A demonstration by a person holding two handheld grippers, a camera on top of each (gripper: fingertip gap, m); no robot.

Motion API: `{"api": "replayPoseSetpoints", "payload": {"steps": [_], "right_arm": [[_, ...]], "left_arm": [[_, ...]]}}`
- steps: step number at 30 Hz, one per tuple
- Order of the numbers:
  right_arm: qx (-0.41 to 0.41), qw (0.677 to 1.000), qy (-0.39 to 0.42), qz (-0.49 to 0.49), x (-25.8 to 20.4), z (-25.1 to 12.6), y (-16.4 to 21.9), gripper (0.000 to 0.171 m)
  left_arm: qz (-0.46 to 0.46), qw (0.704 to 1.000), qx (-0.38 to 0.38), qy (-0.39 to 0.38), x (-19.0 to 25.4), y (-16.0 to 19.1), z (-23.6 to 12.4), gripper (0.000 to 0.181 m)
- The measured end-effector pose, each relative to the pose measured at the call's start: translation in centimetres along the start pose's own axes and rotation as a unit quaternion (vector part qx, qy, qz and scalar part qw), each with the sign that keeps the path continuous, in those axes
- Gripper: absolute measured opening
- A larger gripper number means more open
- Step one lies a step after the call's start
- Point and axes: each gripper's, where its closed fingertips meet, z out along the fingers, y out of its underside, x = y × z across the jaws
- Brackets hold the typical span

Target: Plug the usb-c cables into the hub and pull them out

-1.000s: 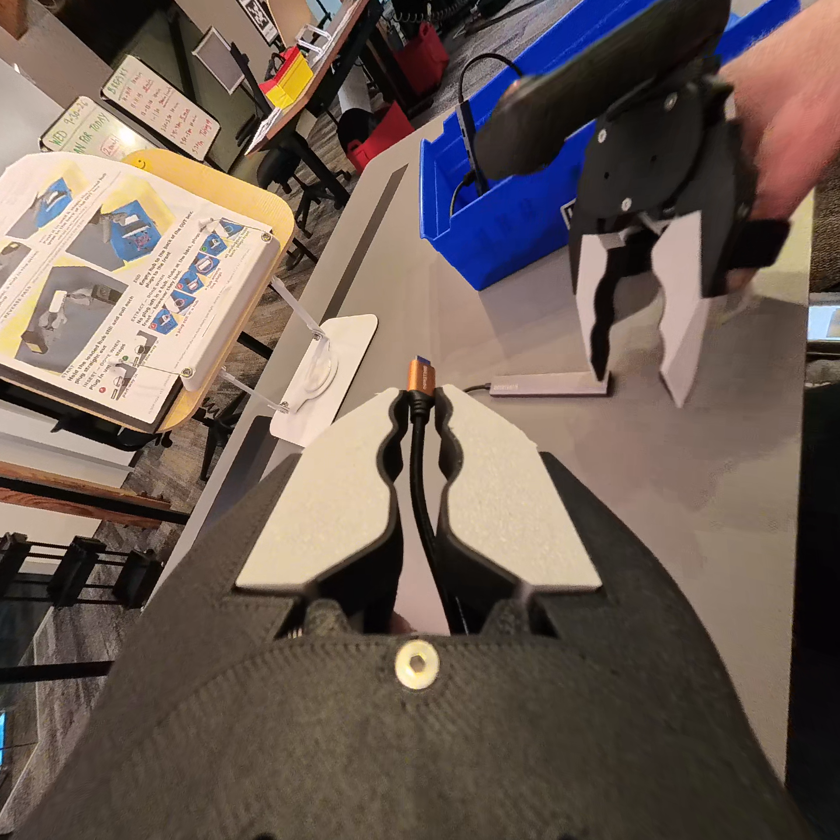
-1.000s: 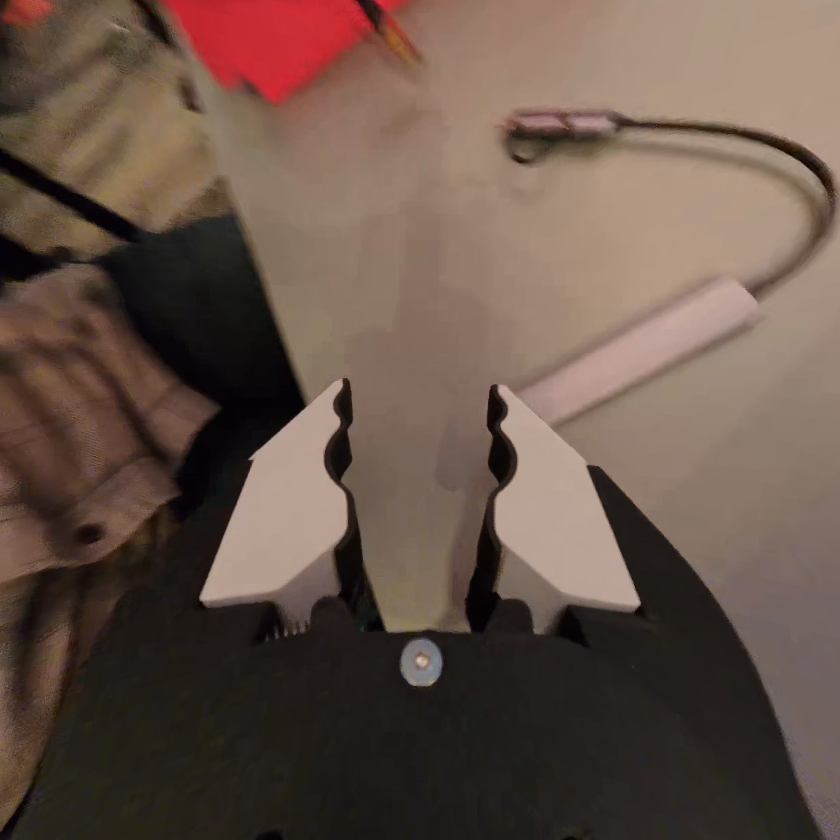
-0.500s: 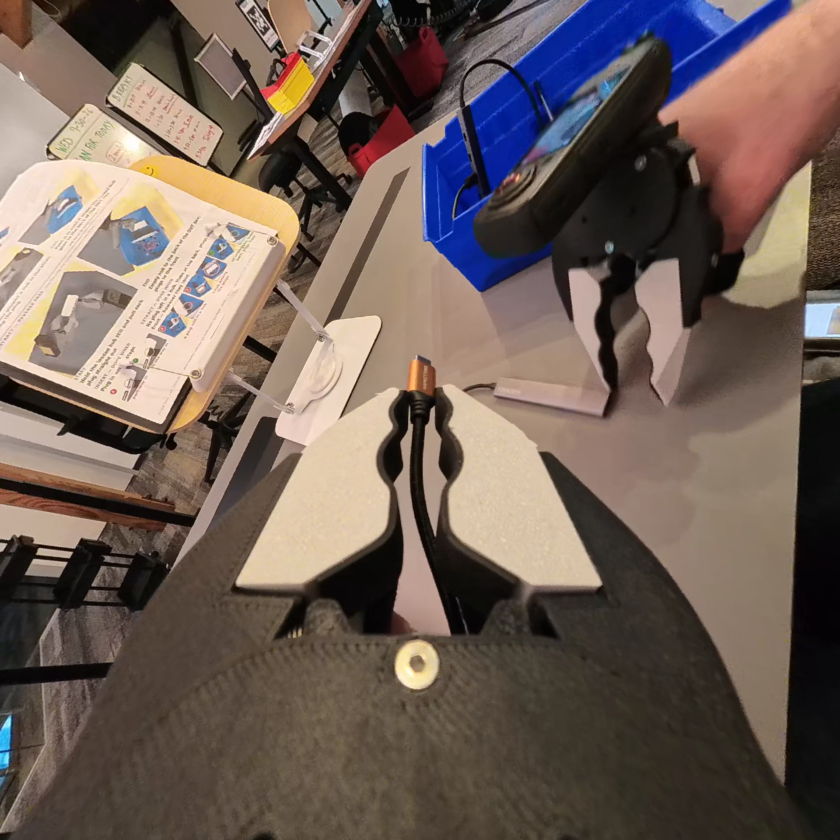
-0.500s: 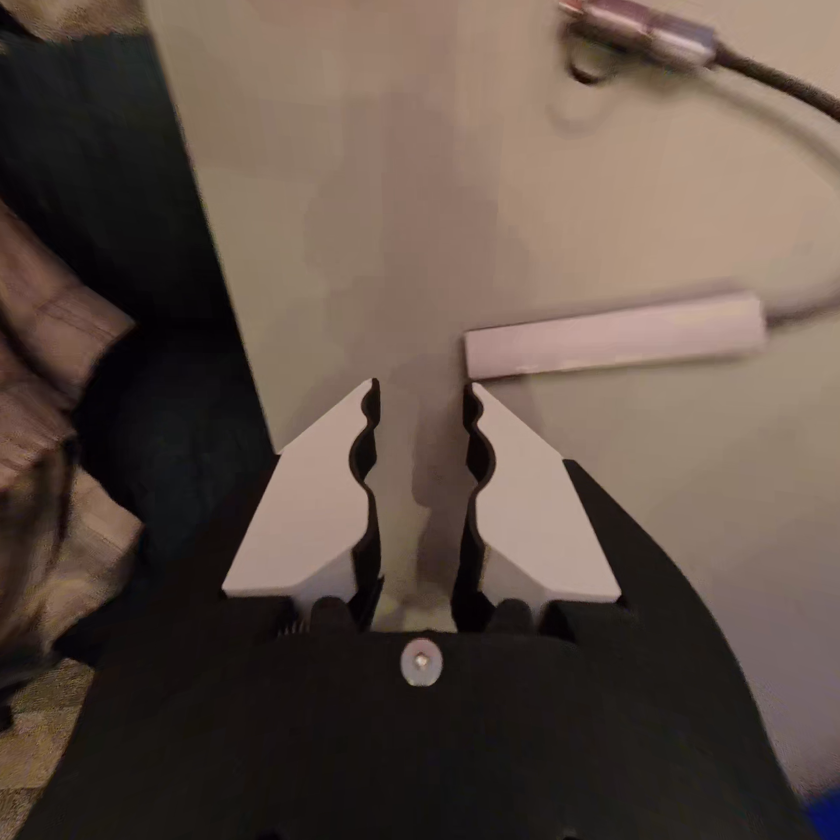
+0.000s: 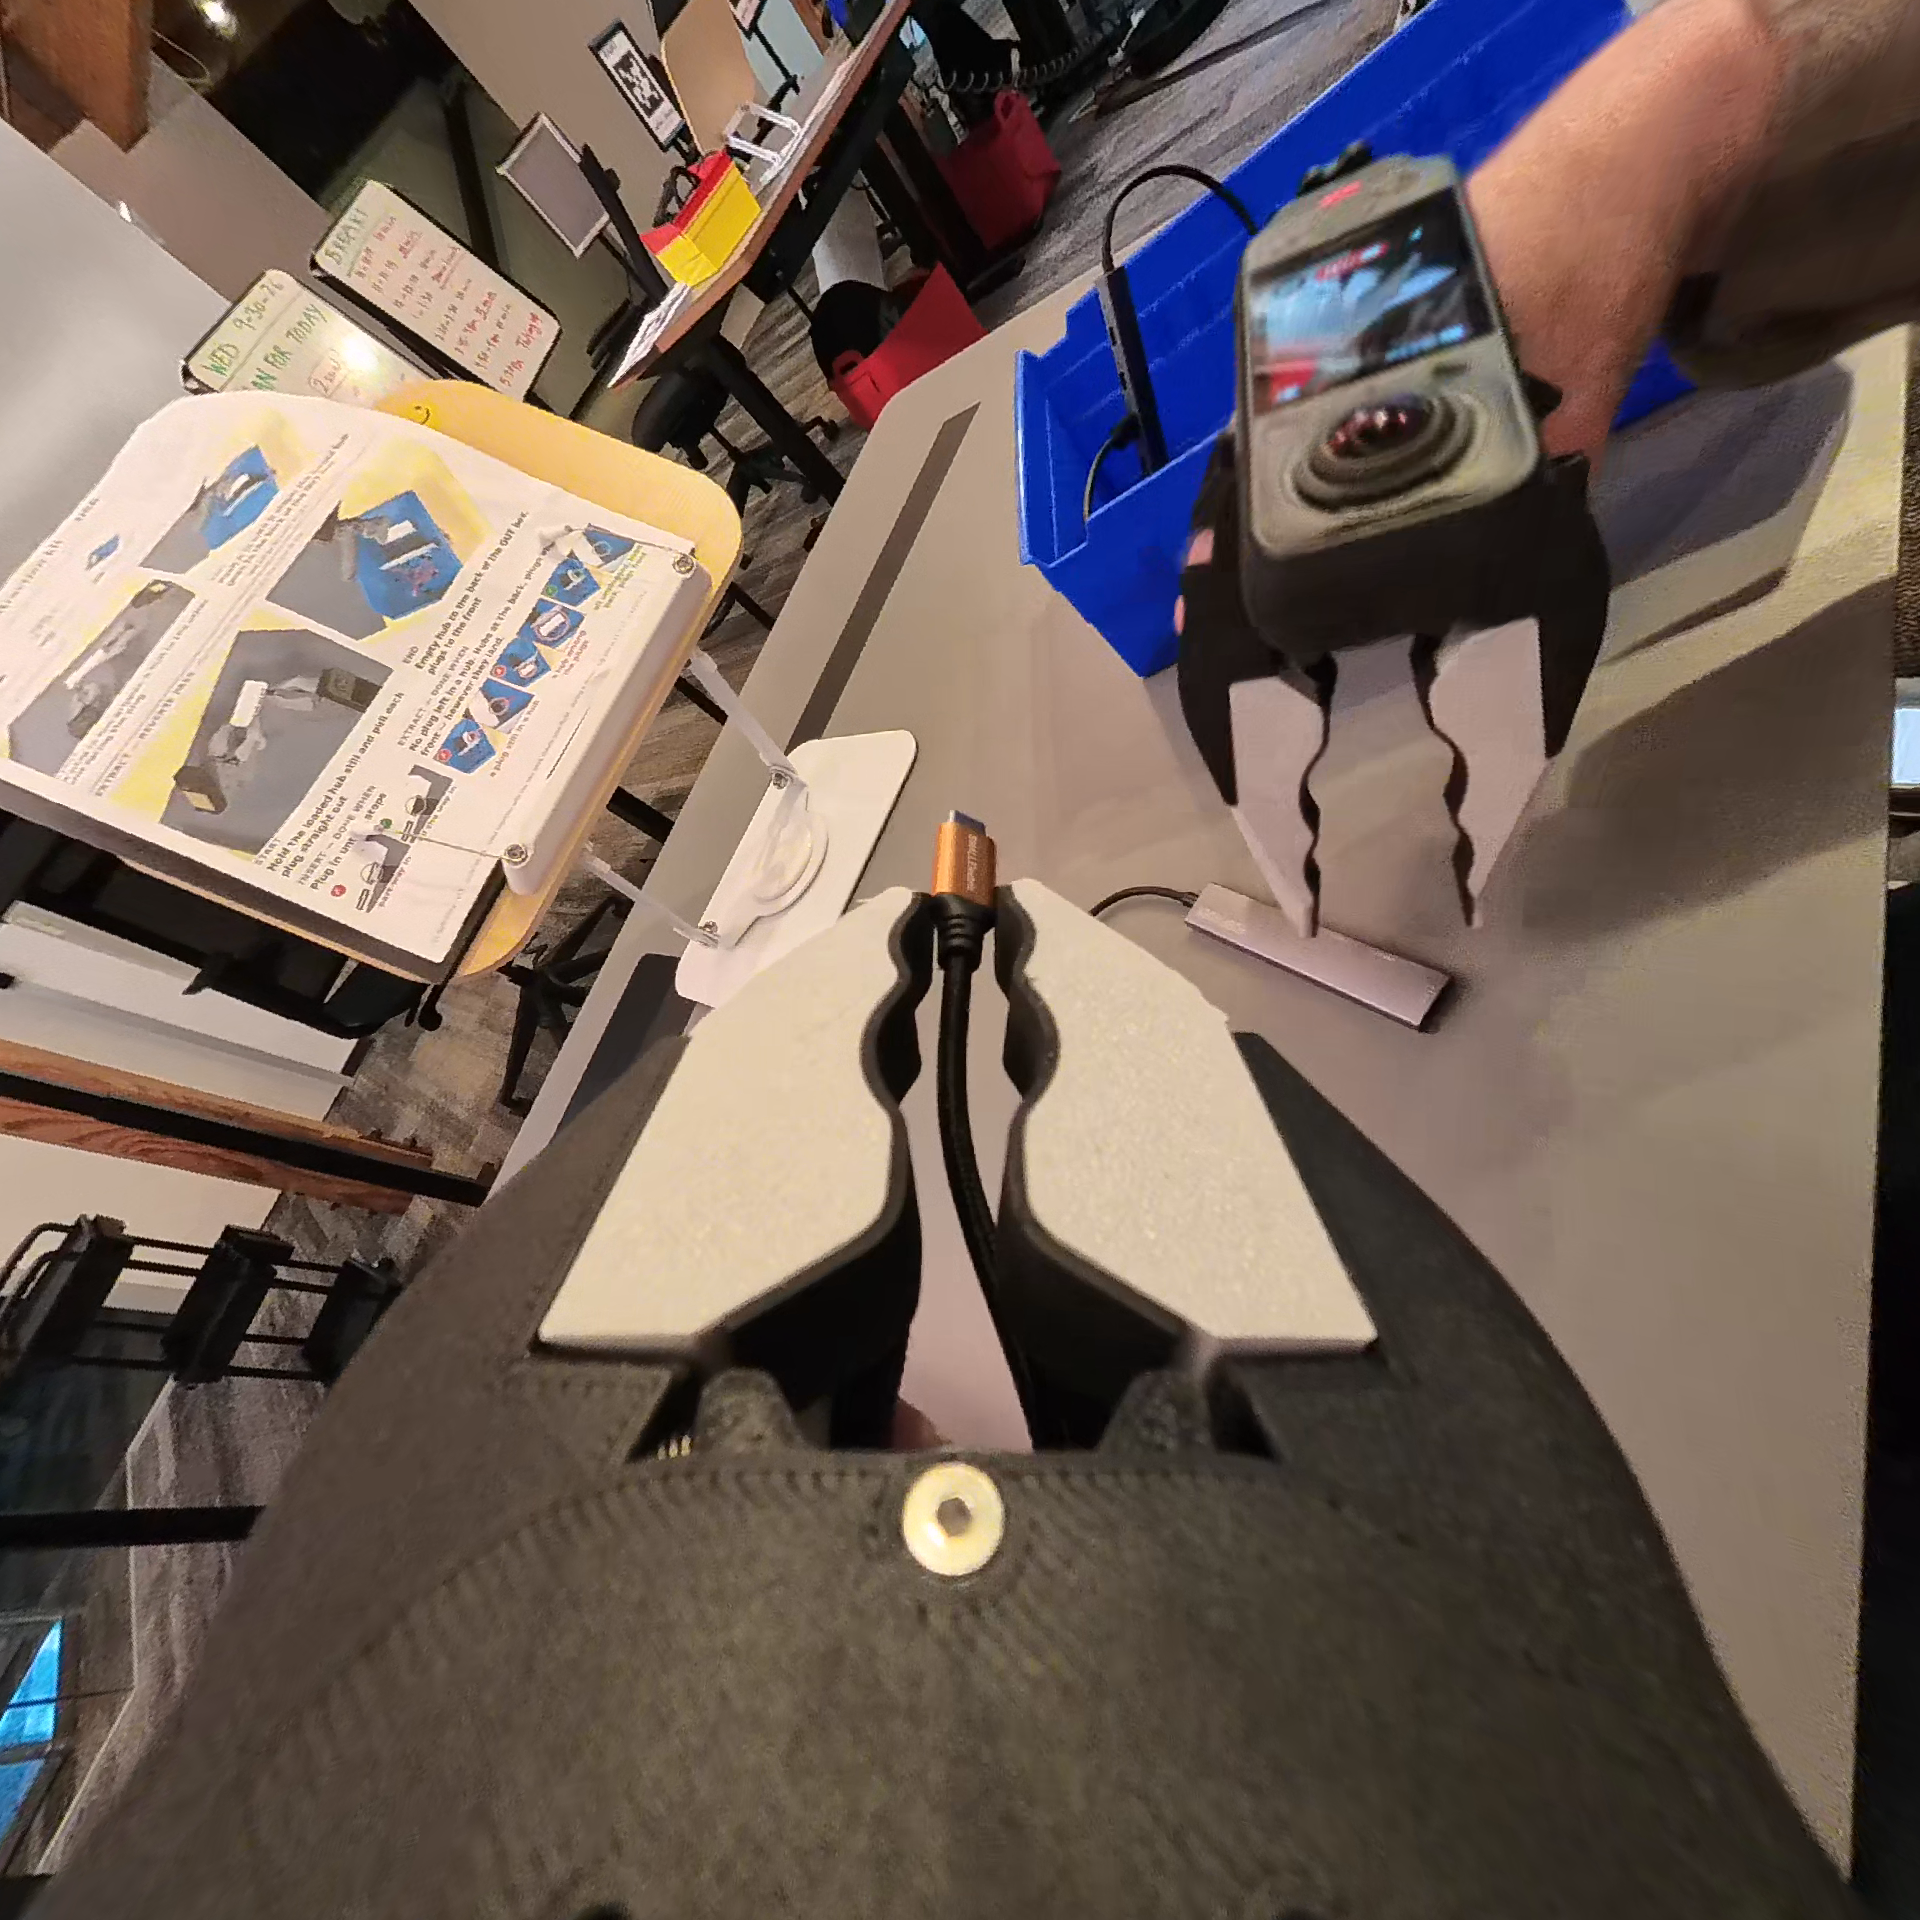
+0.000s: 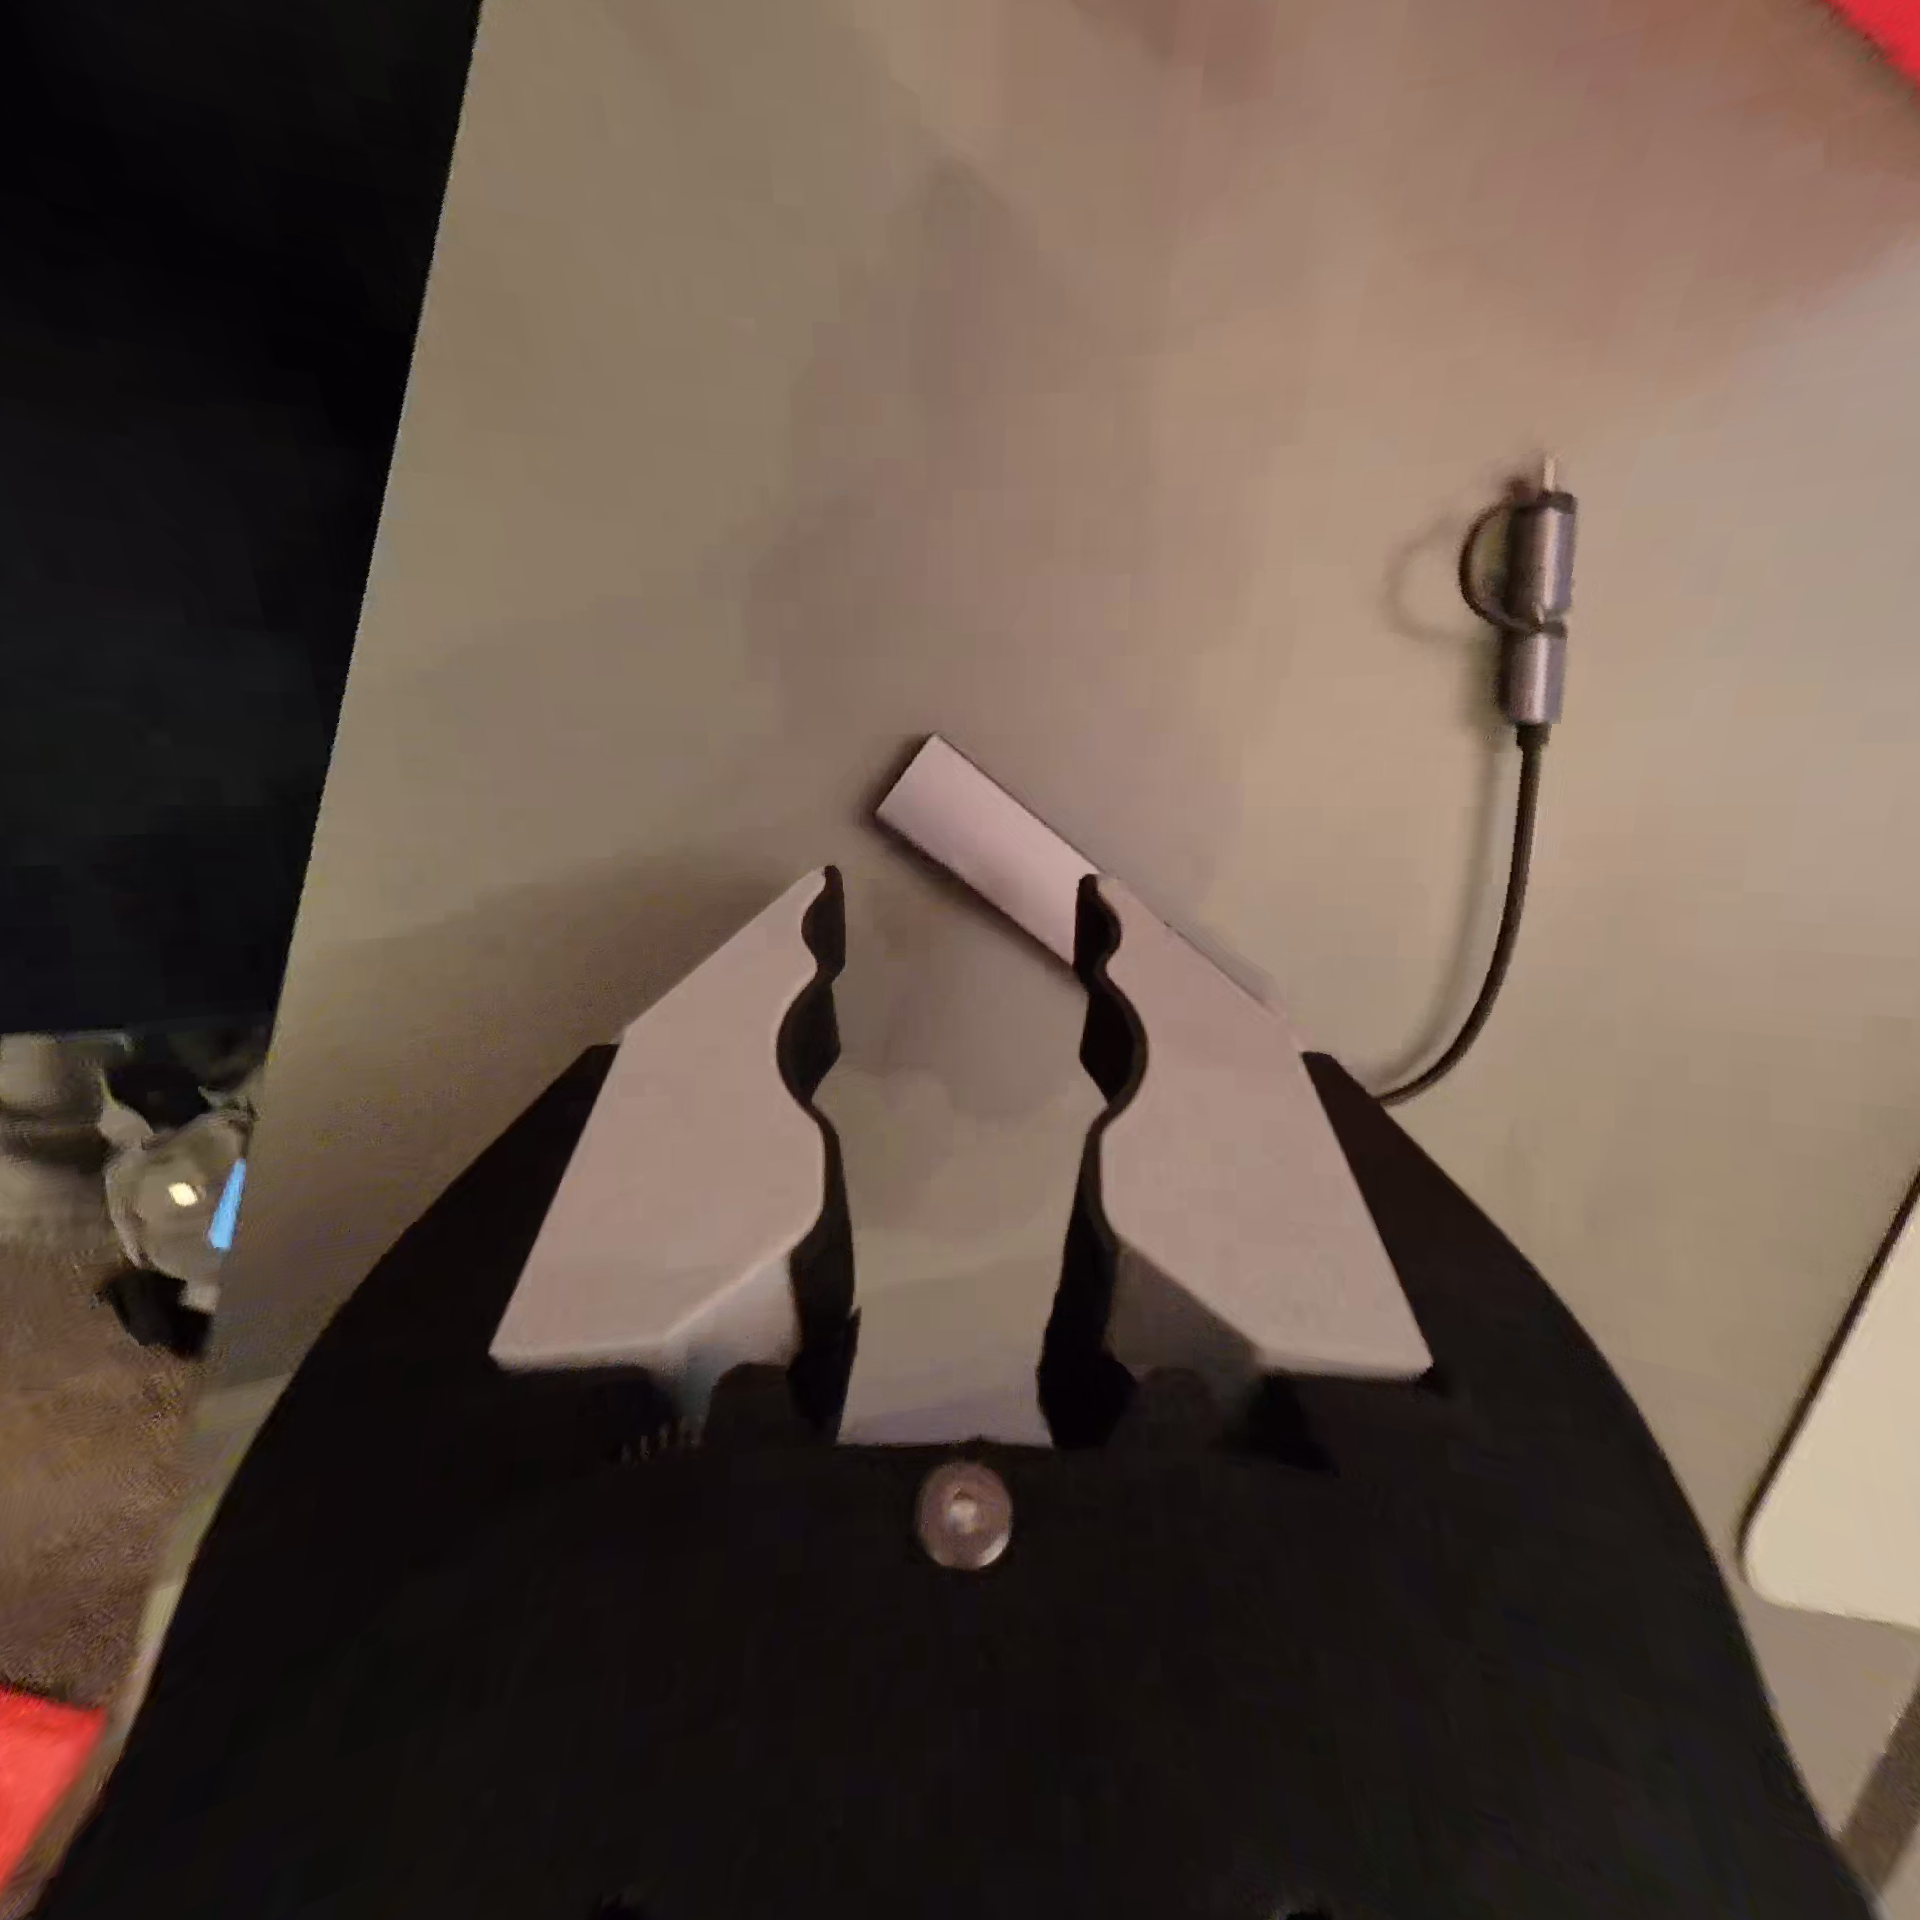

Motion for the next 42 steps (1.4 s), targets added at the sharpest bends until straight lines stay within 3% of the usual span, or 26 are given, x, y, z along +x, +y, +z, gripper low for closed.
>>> {"api": "replayPoseSetpoints", "payload": {"steps": [4,10,20,25,31,38,42], "right_arm": [[-0.051,0.997,-0.041,-0.049,0.2,1.6,0.6,0.039],[-0.05,0.993,-0.077,-0.072,1.0,2.0,-0.1,0.025],[-0.071,0.984,-0.115,-0.119,1.3,2.2,0.2,0.038],[-0.013,0.977,-0.161,-0.137,0.5,2.4,0.0,0.027],[-0.016,0.984,-0.144,-0.105,0.6,2.5,-0.3,0.023],[-0.001,0.993,-0.101,0.063,1.9,2.9,-1.0,0.021],[0.005,0.997,-0.078,-0.026,1.1,3.0,-1.7,0.022]], "left_arm": [[0.006,1.0,-0.001,0.001,0.2,-0.1,-0.2,0.011],[0.004,1.0,0.001,0.005,0.0,0.1,-0.3,0.011],[0.004,1.0,0.002,0.004,-0.4,0.3,-0.8,0.011],[0.009,1.0,0.003,0.002,-0.6,0.2,-1.2,0.011],[0.009,1.0,0.002,0.005,-0.7,0.4,-1.2,0.011],[0.01,1.0,-0.003,0.006,-0.5,0.6,-1.2,0.011],[0.01,1.0,-0.004,0.007,-0.5,0.7,-1.1,0.011]]}}
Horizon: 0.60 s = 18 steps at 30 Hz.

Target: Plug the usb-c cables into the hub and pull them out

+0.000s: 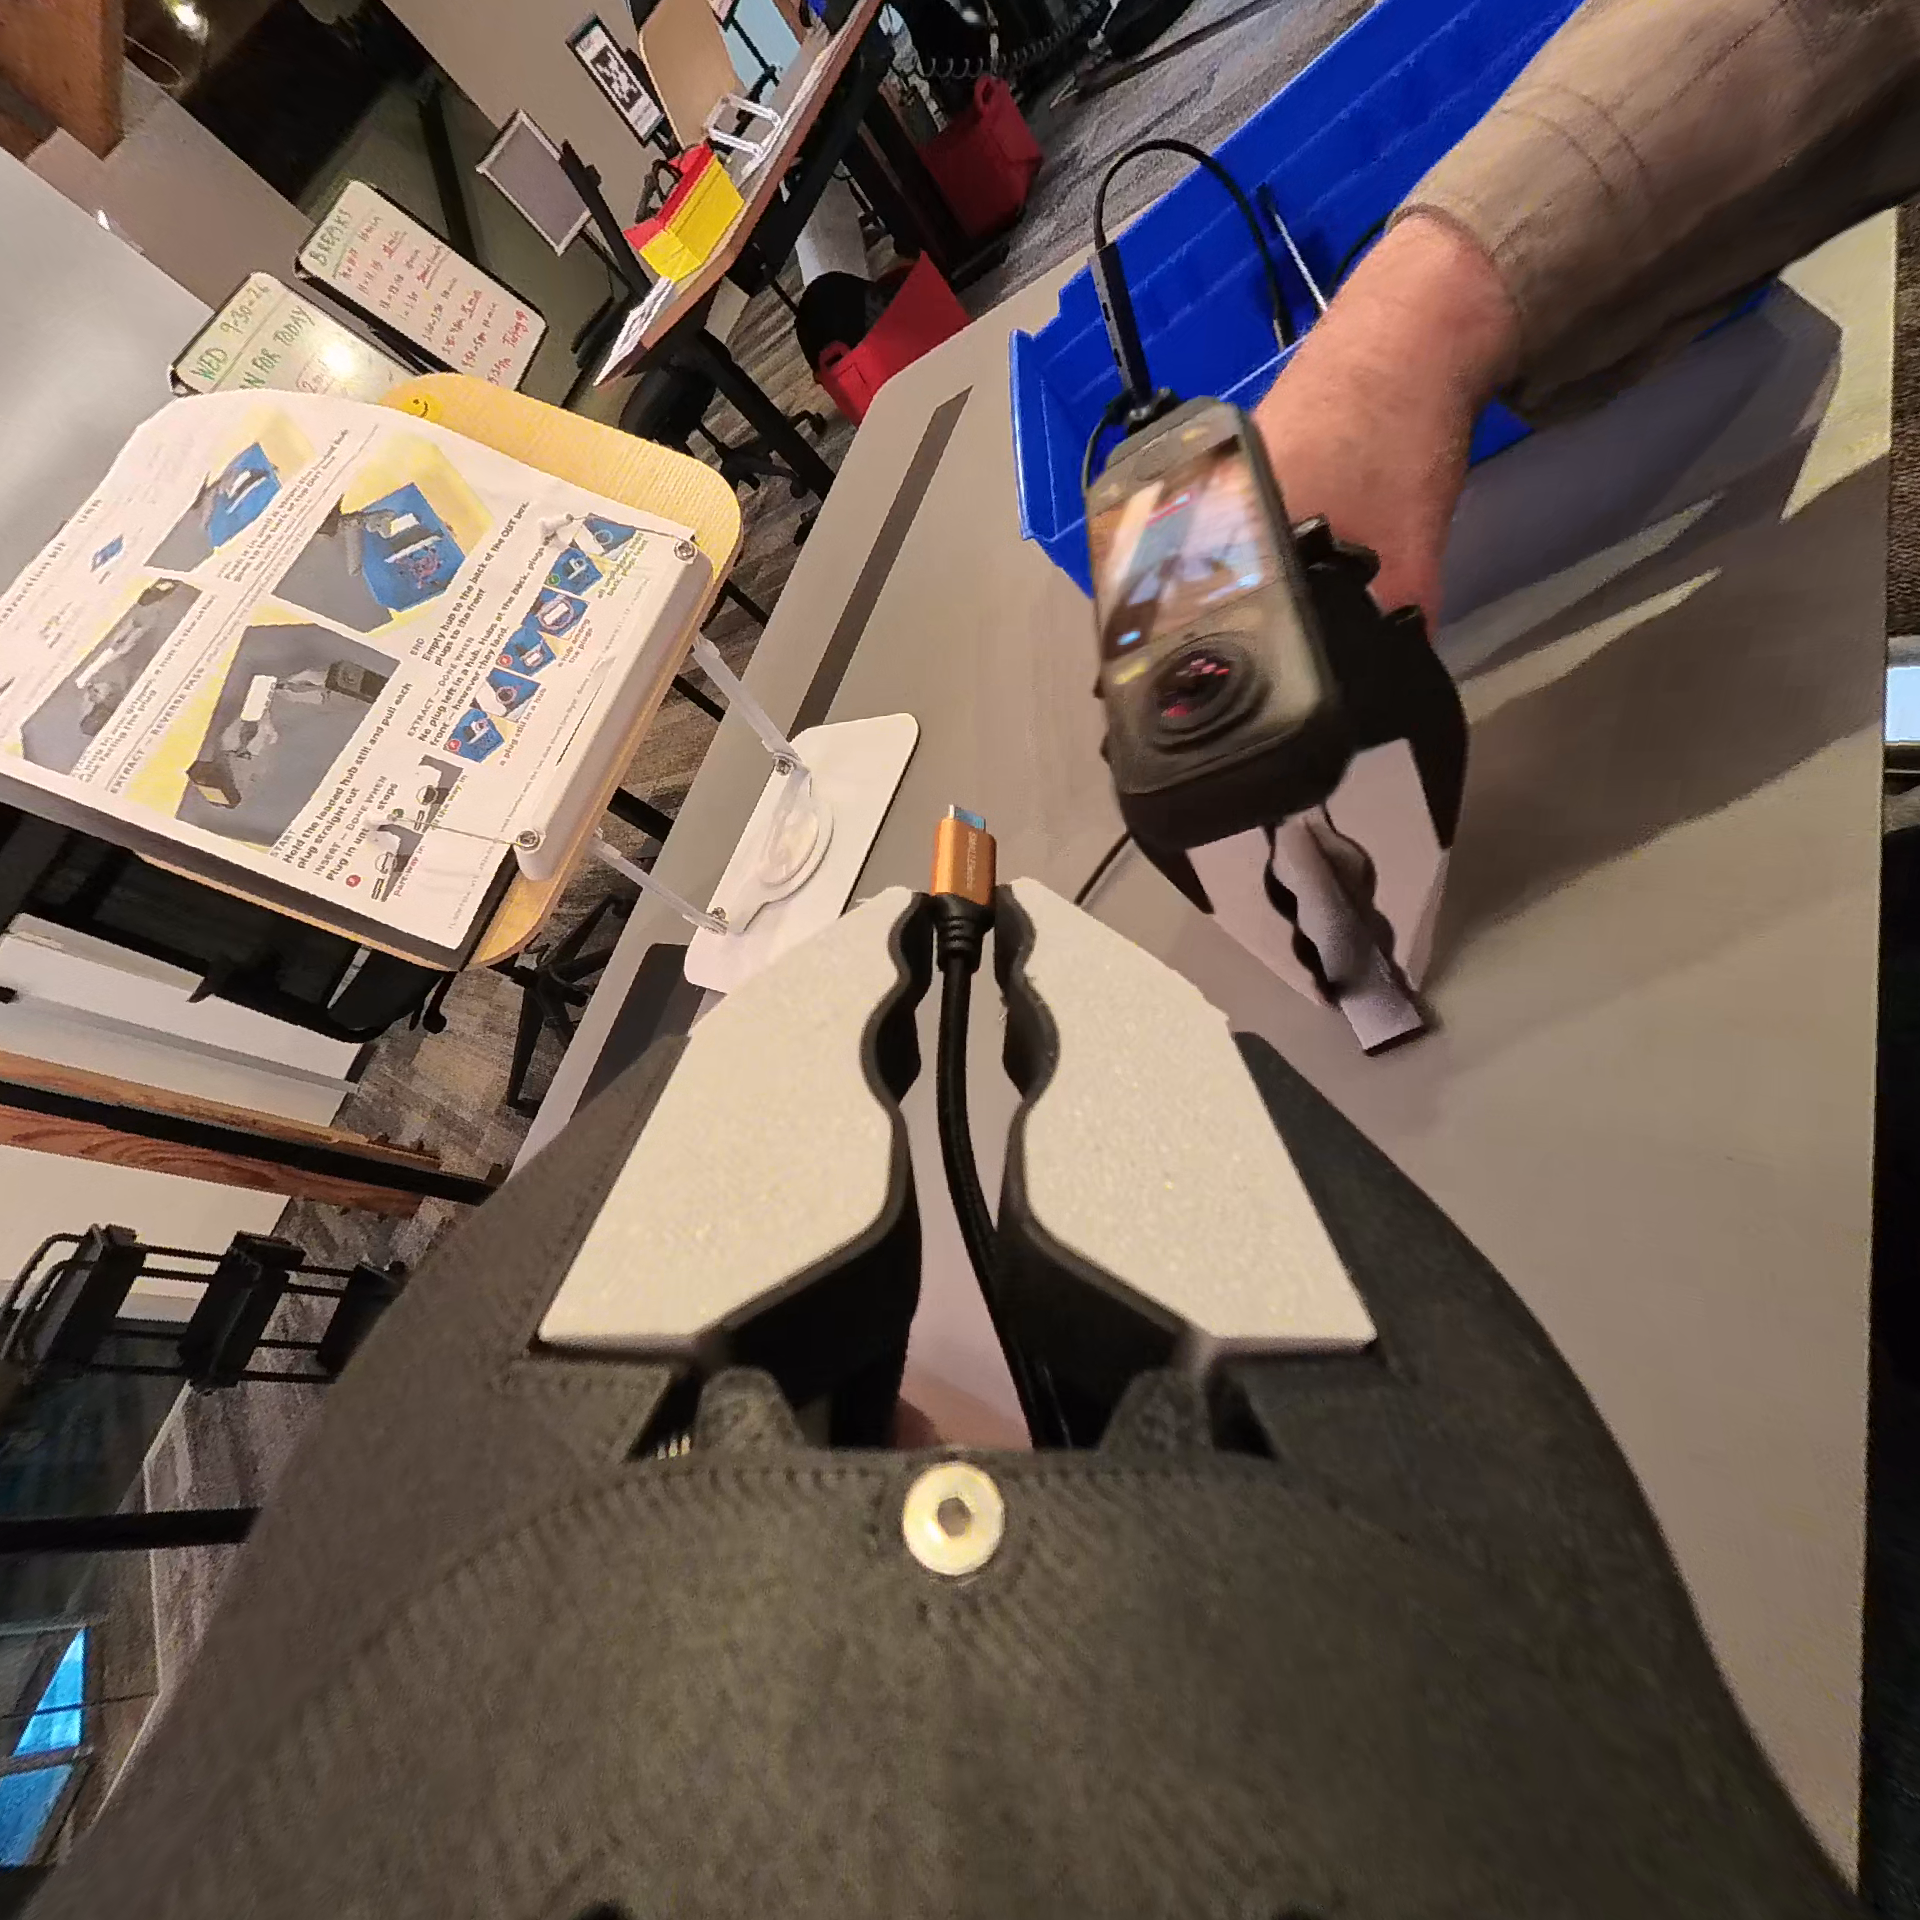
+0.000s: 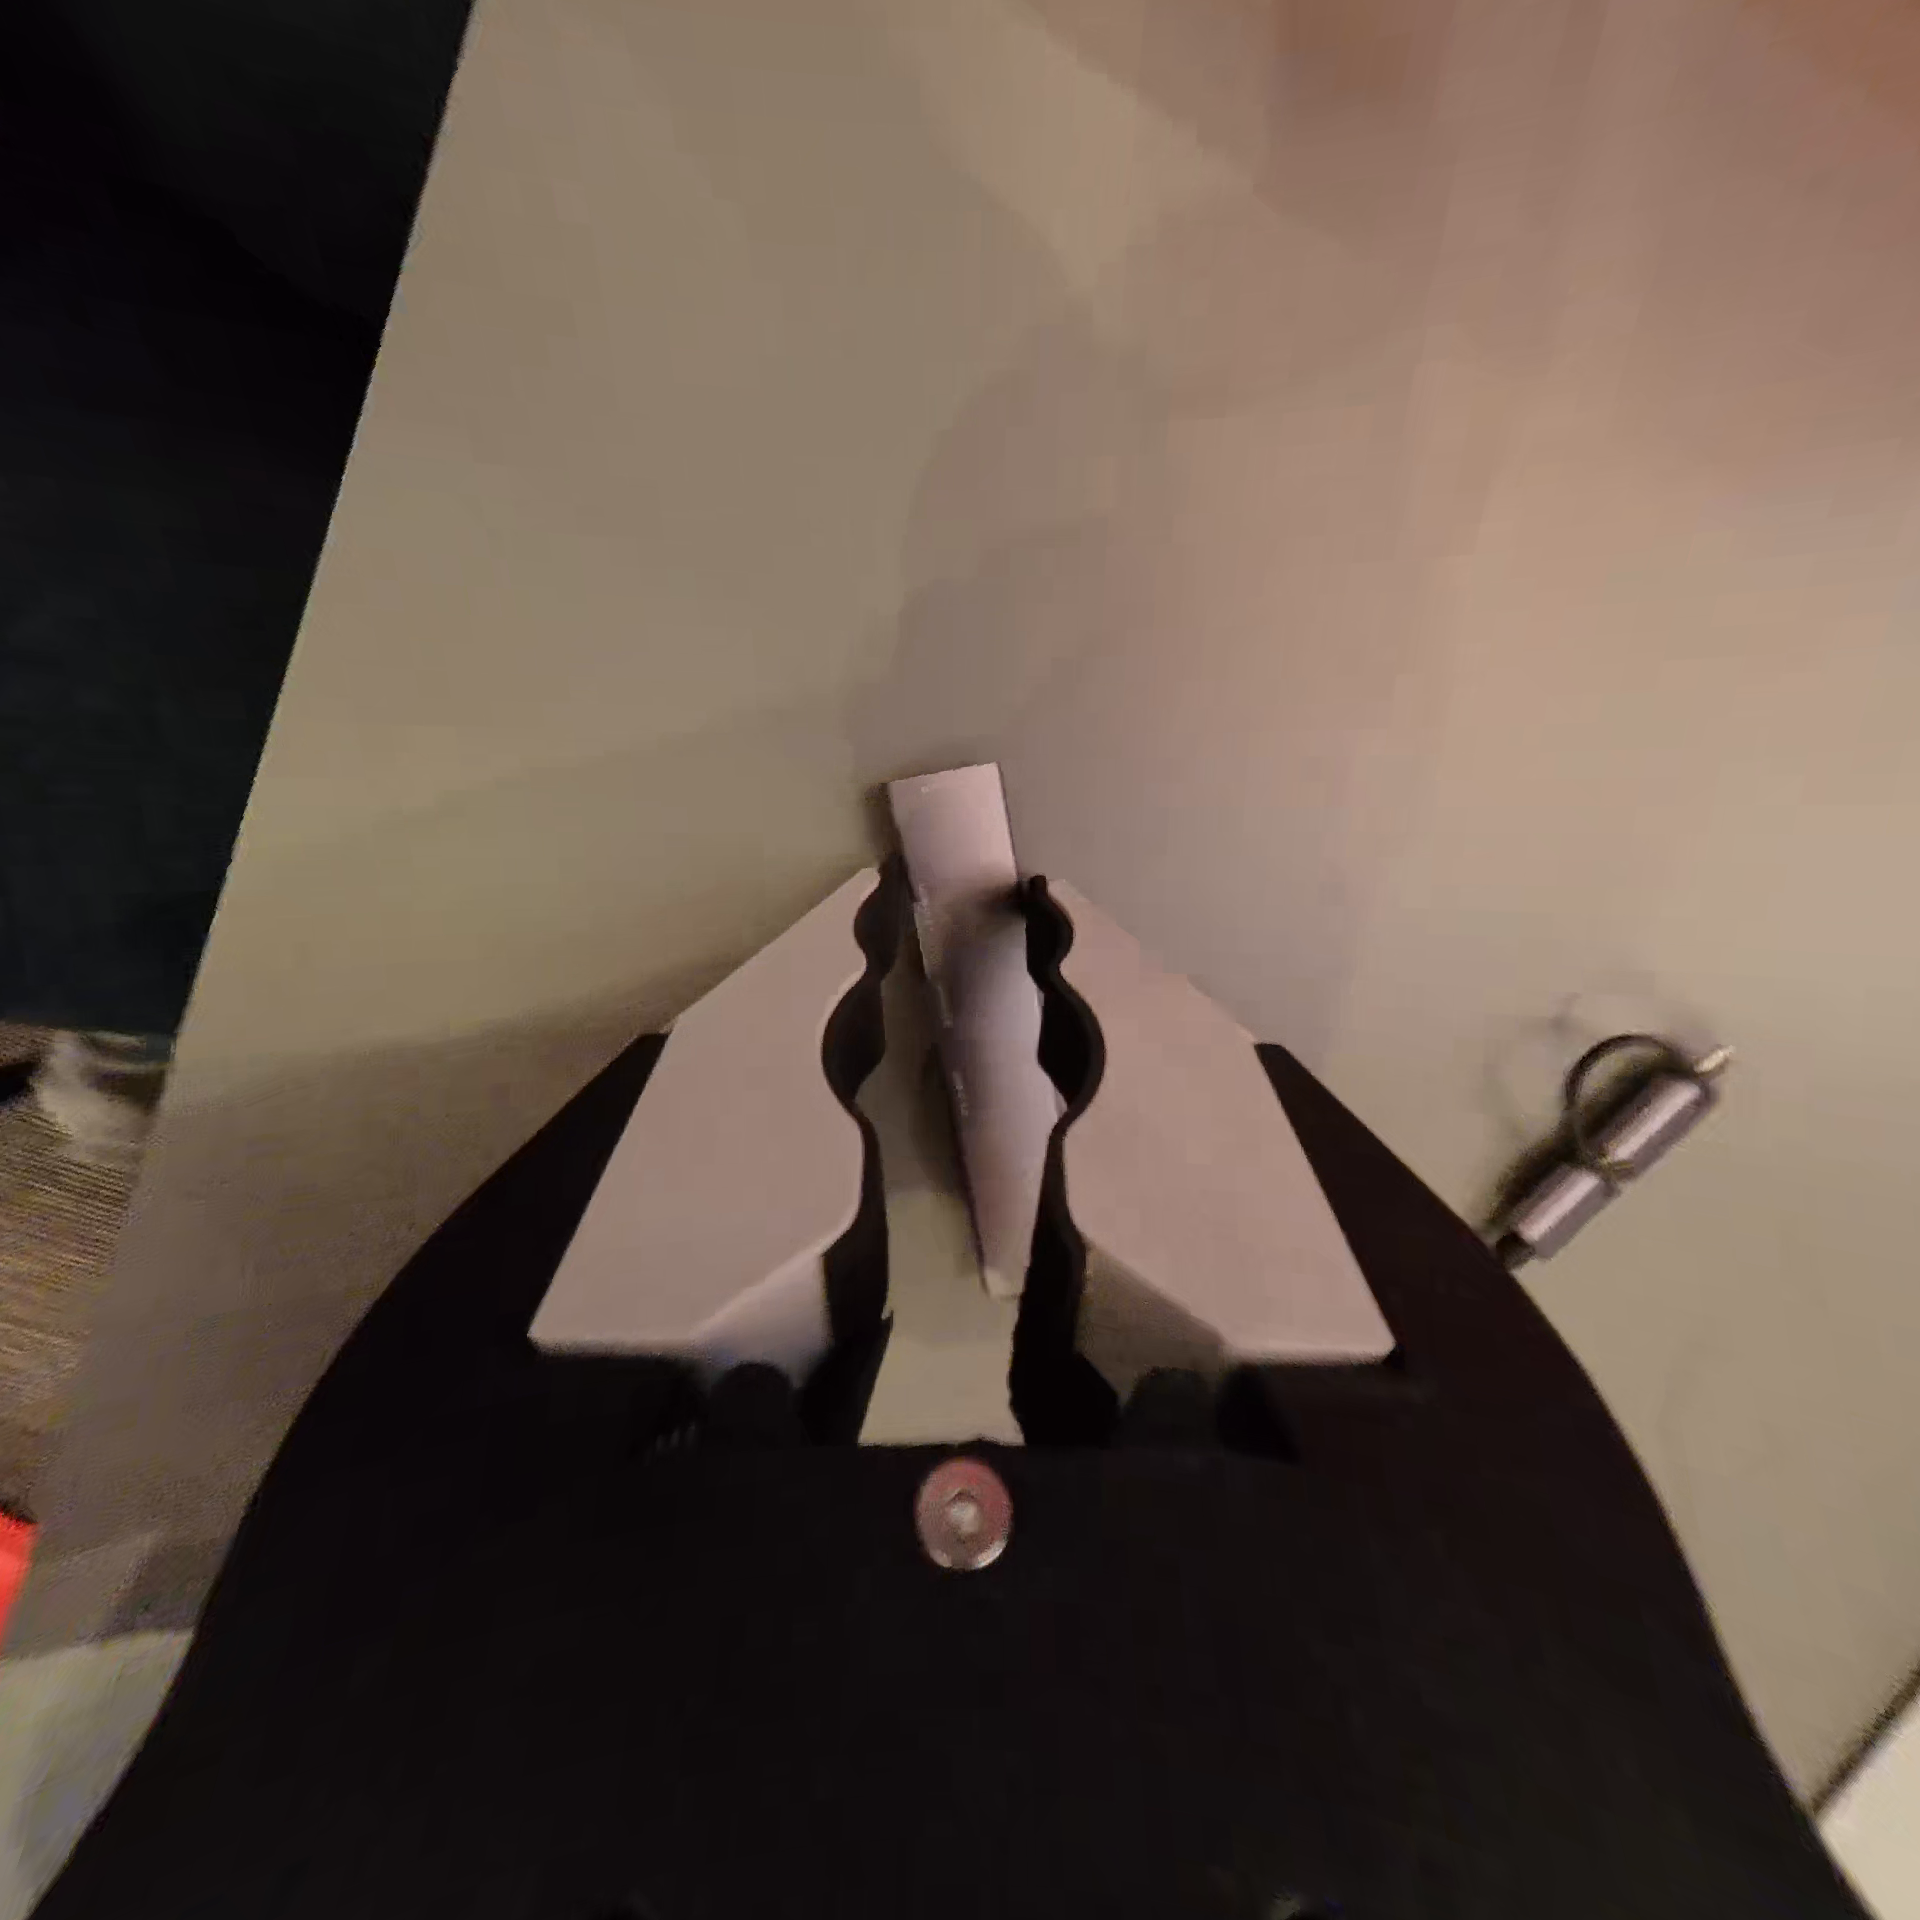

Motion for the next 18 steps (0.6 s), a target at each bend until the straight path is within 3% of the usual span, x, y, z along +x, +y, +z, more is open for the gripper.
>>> {"api": "replayPoseSetpoints", "payload": {"steps": [3,8,18], "right_arm": [[-0.033,0.998,-0.013,-0.058,-0.1,-0.2,0.4,0.028],[-0.061,0.989,-0.05,-0.129,0.2,-0.2,0.7,0.022],[-0.001,0.996,-0.076,-0.042,0.3,0.1,-0.1,0.019]], "left_arm": [[0.001,1.0,0.0,0.0,0.1,-0.1,0.0,0.011],[0.006,1.0,0.0,-0.001,-0.1,-0.2,-0.3,0.011],[0.0,1.0,-0.003,-0.001,-0.5,0.6,-0.7,0.011]]}}
